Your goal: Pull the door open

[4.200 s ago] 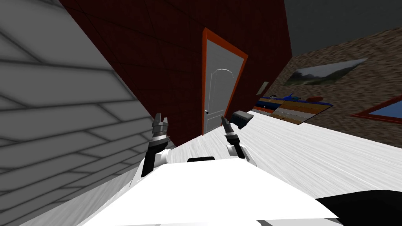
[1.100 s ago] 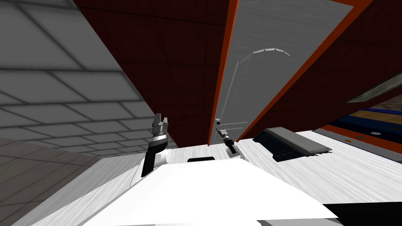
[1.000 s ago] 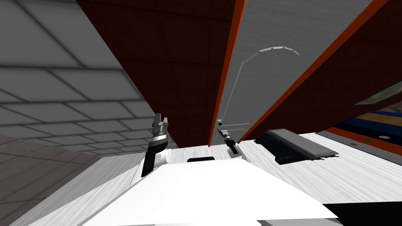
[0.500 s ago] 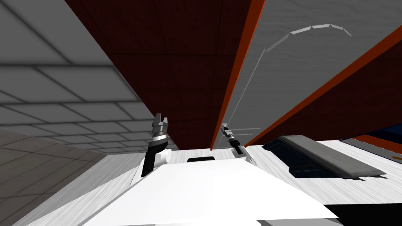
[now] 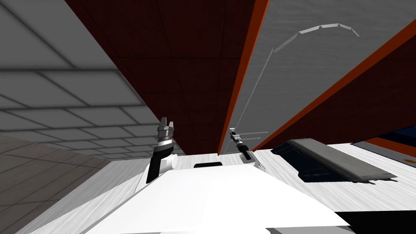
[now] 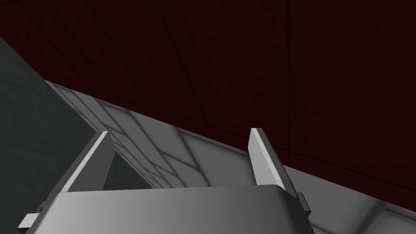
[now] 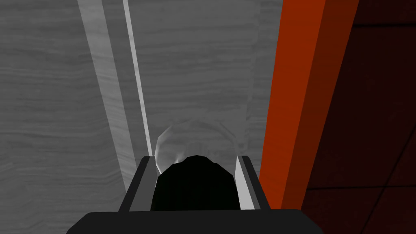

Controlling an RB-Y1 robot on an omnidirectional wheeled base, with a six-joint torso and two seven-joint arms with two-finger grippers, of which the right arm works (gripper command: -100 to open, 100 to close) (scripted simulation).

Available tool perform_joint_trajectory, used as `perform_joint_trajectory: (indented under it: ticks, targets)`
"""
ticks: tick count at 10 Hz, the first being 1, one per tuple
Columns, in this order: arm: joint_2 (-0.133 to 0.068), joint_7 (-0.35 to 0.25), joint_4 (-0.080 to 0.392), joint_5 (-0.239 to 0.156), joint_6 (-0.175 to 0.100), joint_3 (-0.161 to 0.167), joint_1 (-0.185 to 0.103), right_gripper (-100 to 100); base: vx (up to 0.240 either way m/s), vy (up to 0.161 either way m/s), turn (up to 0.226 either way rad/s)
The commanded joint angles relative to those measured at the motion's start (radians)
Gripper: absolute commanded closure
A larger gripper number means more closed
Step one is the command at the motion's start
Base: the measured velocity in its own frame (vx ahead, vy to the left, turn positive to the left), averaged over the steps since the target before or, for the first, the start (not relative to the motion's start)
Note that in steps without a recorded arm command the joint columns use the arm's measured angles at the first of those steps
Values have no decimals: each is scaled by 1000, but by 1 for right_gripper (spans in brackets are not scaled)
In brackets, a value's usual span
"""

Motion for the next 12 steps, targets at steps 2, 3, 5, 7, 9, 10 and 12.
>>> perform_joint_trajectory:
  ticks: [2,3,5,7,9,10,12]
  targets:
    - [-1,-35,-5,-25,-1,6,5,100,-12,-10,28]
    - [-2,-58,-8,-40,-1,10,8,100,-40,-31,68]
    - [-5,-108,-15,-75,-3,19,14,100,-54,-31,57]
    - [-8,-165,-25,-122,-4,31,23,100,-60,-30,78]
    - [-9,-209,-30,-147,-5,37,27,100,-38,-23,43]
    - [-11,-236,-36,-175,-6,44,33,100,-51,-27,89]
    - [-13,-284,-42,-206,-7,52,38,100,-38,-28,52]
